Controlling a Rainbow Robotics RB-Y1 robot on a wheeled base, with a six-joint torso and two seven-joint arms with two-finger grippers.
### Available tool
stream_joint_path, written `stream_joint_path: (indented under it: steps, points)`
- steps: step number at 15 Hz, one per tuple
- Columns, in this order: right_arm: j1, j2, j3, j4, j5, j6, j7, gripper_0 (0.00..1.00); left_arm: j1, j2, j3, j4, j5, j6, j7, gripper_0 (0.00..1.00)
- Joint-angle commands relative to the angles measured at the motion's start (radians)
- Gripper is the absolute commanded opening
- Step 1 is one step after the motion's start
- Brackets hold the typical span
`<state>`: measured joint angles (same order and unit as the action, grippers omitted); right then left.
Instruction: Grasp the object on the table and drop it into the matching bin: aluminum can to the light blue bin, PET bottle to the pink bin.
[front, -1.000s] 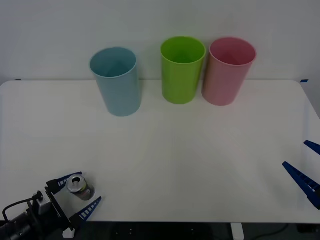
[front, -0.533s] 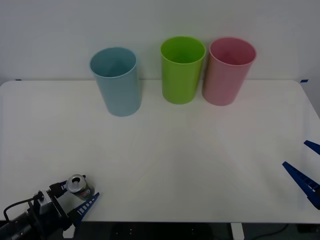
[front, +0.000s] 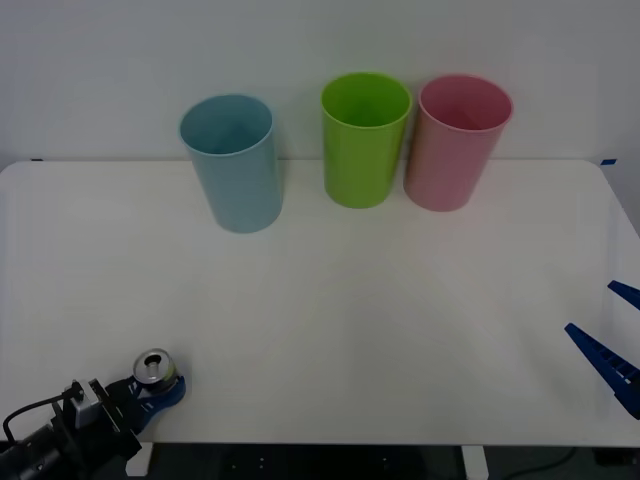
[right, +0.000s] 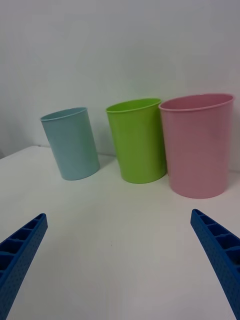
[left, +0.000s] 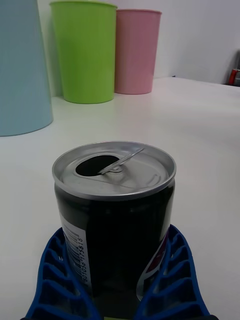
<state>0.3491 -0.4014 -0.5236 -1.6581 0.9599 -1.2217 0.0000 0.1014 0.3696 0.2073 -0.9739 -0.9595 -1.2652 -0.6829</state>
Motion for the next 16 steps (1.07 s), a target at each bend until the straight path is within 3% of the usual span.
stream_joint_path:
  steps: [1, 10, 16]
  points:
    - [0.000, 0.000, 0.000, 0.000, 0.000, 0.000, 0.000, 1.00, 0.008, 0.002, 0.024, -0.002, 0.007, 0.000, 0.000, 0.00]
    - [0.000, 0.000, 0.000, 0.000, 0.000, 0.000, 0.000, 1.00, 0.129, 0.022, 0.092, -0.108, 0.151, -0.005, 0.065, 0.00]
    - [0.000, 0.000, 0.000, 0.000, 0.000, 0.000, 0.000, 1.00, 0.238, 0.020, 0.096, -0.315, 0.298, 0.151, 0.124, 0.00]
